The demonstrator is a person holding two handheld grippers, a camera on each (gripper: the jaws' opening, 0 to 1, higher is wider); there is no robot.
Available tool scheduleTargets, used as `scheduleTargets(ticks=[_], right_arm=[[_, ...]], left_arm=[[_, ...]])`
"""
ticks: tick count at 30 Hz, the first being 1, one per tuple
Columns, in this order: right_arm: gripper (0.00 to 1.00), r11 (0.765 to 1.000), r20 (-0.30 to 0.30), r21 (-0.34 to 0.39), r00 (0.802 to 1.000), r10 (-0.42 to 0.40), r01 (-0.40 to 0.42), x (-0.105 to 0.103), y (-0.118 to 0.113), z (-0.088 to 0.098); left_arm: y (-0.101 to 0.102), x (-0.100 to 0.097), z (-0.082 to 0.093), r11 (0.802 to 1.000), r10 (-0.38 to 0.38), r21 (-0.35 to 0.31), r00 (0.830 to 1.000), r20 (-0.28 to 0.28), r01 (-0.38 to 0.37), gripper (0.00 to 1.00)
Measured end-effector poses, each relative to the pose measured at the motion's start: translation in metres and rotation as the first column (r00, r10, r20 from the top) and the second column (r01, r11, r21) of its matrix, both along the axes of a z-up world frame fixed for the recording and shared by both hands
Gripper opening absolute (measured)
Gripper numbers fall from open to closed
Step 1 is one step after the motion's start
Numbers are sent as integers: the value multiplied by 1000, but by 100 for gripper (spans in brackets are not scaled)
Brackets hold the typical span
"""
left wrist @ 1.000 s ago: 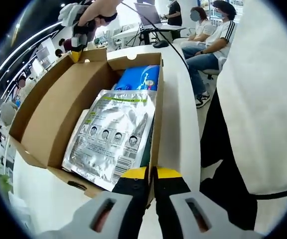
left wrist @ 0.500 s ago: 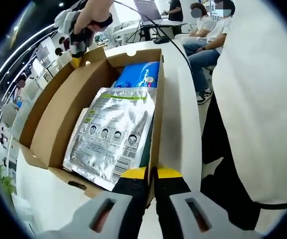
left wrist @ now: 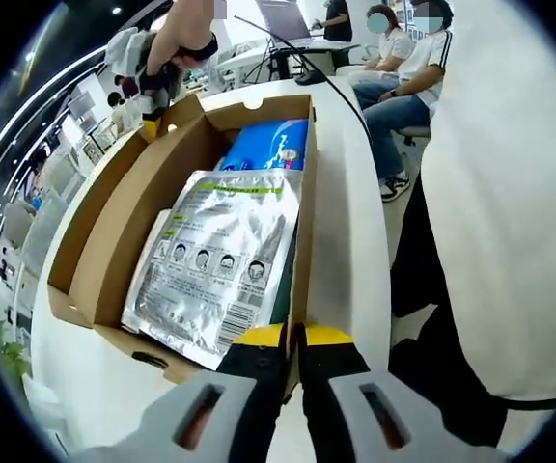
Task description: Operate the shoe box by opening the lid, removing the specified soft item, and placing it in the target area until the item is outside and the box remains undamaged.
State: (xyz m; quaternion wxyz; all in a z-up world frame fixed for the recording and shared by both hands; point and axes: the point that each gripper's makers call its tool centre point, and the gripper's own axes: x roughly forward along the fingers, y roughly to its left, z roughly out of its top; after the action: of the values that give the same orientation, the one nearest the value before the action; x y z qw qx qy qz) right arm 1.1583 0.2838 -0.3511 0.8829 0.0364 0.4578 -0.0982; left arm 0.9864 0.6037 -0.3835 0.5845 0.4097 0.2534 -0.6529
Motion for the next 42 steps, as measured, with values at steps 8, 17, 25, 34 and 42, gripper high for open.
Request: scheduleTargets(ticks=[8,17,25,34,42], right_arm=[[1,999,-26,22,999,-46,47,-5,0,-16],[11,999,19,35,1000,16,-17,-10,10,-6],[29,996,109,88,994,-29,19,-10,15,5],[53,990,206,8,969,137,-142,-12,38,27],[41,986,315,-92,936,160,-138,-27,40,56]], left_arm=[[0,1,-1,1000,12,1,1000,-1,-12,5],[0,0,0,1000,14,3,1000,-6,-14,5],[0,0,0,1000,16,-1,1000,-7,-16,5],[0,-1,0,1000,-4,-7,1000,-9,4,5],[1,-2,-1,1000,-4,-4,1000,-5,4,5]])
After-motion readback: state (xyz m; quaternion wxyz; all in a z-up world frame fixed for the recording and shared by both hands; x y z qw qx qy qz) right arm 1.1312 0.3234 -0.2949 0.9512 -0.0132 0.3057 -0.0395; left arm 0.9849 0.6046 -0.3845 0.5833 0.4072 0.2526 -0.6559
